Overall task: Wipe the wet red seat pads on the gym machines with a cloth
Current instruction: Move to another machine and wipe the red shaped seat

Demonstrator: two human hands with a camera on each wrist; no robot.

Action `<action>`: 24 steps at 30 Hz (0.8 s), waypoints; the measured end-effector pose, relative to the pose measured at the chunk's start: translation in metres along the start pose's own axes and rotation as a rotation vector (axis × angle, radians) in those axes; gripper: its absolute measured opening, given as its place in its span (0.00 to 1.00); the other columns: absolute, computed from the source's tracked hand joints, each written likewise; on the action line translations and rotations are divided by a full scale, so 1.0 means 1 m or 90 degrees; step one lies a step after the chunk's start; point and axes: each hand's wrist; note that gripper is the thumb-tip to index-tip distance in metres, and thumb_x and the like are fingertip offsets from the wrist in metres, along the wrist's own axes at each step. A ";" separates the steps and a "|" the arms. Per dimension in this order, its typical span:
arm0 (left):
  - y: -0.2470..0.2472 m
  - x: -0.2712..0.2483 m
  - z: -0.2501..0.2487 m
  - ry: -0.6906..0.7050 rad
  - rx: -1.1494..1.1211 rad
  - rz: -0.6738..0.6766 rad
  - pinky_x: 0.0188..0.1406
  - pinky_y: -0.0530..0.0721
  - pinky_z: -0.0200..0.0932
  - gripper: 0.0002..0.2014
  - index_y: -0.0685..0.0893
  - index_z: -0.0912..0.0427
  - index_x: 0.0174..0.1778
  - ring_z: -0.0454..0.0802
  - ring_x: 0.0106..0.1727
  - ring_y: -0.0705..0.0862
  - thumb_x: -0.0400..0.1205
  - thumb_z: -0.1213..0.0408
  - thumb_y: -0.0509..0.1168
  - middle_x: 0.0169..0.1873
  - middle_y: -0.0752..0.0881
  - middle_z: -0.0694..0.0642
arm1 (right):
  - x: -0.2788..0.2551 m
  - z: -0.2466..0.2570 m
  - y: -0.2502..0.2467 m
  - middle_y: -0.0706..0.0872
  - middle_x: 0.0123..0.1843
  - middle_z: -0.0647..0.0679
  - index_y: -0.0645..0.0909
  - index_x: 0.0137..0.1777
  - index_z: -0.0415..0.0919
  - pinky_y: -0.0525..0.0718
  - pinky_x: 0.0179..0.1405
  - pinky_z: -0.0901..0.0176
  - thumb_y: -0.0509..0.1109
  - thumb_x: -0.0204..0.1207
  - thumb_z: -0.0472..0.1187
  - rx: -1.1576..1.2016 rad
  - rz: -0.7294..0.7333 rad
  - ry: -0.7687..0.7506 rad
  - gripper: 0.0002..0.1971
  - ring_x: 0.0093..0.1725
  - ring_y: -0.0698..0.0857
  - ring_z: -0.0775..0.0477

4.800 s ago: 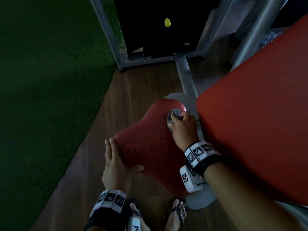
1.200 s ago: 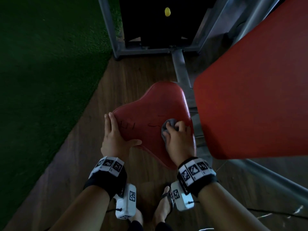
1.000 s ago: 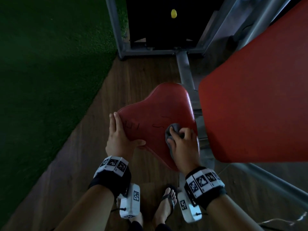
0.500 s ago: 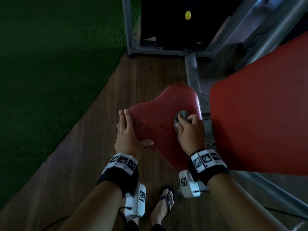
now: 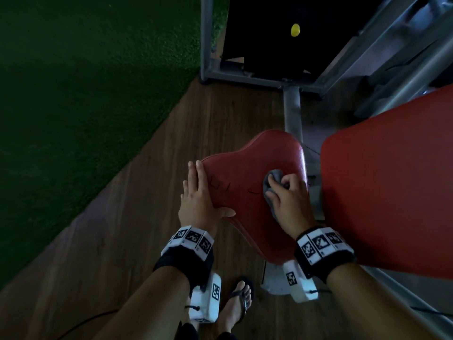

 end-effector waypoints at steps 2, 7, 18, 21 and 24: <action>-0.001 0.000 0.001 0.003 -0.003 0.001 0.75 0.72 0.70 0.74 0.34 0.45 0.86 0.59 0.87 0.50 0.58 0.44 0.84 0.86 0.35 0.42 | -0.005 -0.003 -0.001 0.75 0.55 0.45 0.82 0.70 0.44 0.81 0.58 0.39 0.58 0.78 0.54 0.002 0.032 -0.067 0.25 0.56 0.79 0.39; -0.002 -0.002 0.002 0.014 -0.022 -0.002 0.75 0.71 0.70 0.74 0.34 0.45 0.86 0.61 0.87 0.52 0.57 0.43 0.85 0.86 0.36 0.42 | 0.005 -0.016 -0.009 0.76 0.56 0.43 0.81 0.71 0.46 0.79 0.58 0.51 0.70 0.79 0.43 0.022 0.030 -0.059 0.20 0.57 0.78 0.41; -0.024 0.003 0.020 0.080 -0.127 0.043 0.81 0.56 0.43 0.62 0.44 0.47 0.88 0.35 0.81 0.51 0.66 0.45 0.81 0.87 0.45 0.42 | -0.059 0.003 0.003 0.74 0.61 0.45 0.78 0.74 0.48 0.81 0.59 0.44 0.66 0.81 0.49 0.018 0.032 0.026 0.21 0.61 0.74 0.41; -0.035 0.005 0.032 0.102 -0.187 0.048 0.83 0.59 0.44 0.54 0.54 0.49 0.87 0.40 0.83 0.57 0.70 0.54 0.81 0.86 0.55 0.45 | -0.069 0.011 0.007 0.73 0.60 0.47 0.80 0.72 0.49 0.82 0.56 0.44 0.65 0.82 0.49 0.016 0.011 0.087 0.19 0.59 0.75 0.41; -0.037 0.004 0.038 0.105 -0.213 0.033 0.83 0.63 0.49 0.50 0.60 0.51 0.86 0.44 0.83 0.62 0.71 0.62 0.81 0.85 0.62 0.48 | -0.055 0.030 0.008 0.74 0.57 0.46 0.82 0.70 0.48 0.81 0.56 0.43 0.65 0.80 0.49 -0.003 -0.041 0.127 0.20 0.55 0.76 0.40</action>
Point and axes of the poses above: each hand's wrist, its own x-axis towards the middle knuckle, its own y-axis out of the palm, z = x × y
